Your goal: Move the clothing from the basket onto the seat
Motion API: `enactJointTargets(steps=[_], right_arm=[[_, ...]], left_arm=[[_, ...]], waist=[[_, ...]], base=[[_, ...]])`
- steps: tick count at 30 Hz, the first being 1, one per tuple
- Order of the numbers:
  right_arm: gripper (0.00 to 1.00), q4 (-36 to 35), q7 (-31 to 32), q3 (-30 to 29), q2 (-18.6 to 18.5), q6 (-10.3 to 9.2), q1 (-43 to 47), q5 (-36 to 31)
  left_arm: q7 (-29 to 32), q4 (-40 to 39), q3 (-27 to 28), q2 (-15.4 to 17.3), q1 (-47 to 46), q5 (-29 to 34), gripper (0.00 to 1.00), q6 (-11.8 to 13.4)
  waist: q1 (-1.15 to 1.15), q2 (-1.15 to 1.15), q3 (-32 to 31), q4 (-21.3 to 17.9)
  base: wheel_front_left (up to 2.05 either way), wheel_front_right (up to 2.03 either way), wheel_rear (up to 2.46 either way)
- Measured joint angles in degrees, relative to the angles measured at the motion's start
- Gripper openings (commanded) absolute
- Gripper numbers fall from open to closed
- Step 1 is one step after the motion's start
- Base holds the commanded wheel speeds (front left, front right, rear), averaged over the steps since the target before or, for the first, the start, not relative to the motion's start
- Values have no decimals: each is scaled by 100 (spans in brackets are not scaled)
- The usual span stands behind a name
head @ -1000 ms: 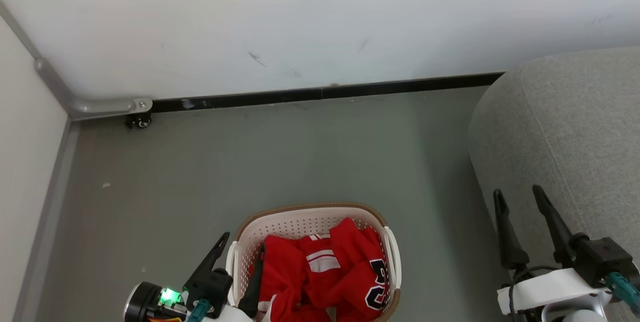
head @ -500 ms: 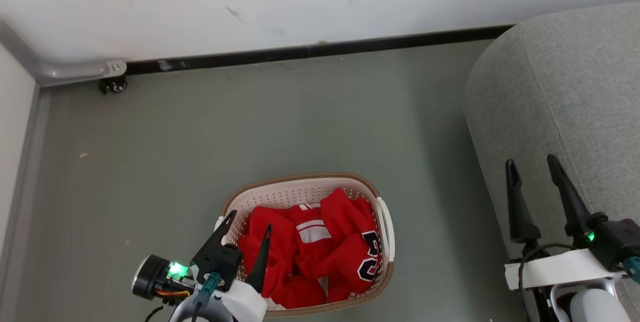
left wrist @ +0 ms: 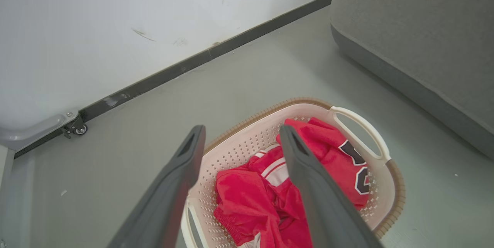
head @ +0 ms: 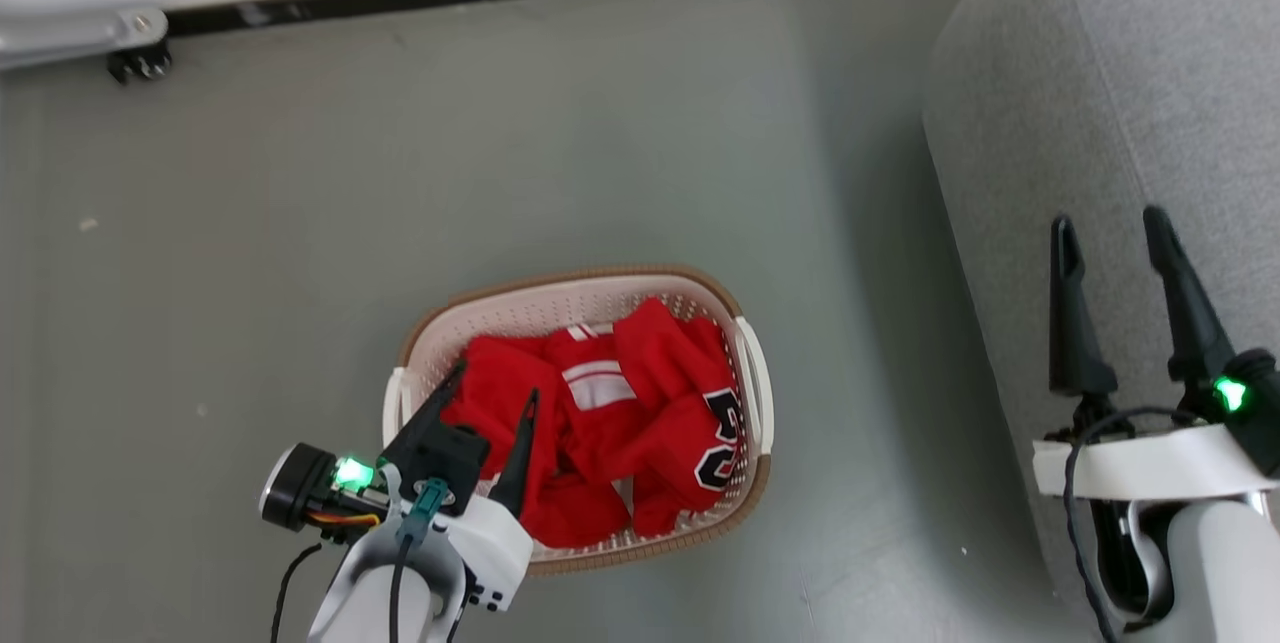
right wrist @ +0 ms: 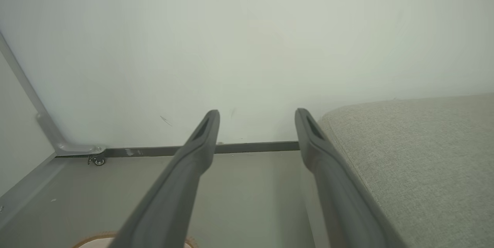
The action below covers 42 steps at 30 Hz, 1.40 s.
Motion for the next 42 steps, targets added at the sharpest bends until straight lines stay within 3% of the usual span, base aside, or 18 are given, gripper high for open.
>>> enactJointTargets(steps=[23, 42], right_arm=[[100, -171, -58, -10, -20, 0, -1145, 46], [100, 71, -109, 54, -36, 0, -2067, 111]], left_arm=[[0, 632, -118, 44, -966, 275, 100, 73], [0, 1250, -257, 166, -1368, 456, 100, 66]], waist=[[0, 0, 1362, -274], [0, 0, 2029, -455]], base=[[0, 0, 0], [0, 0, 0]])
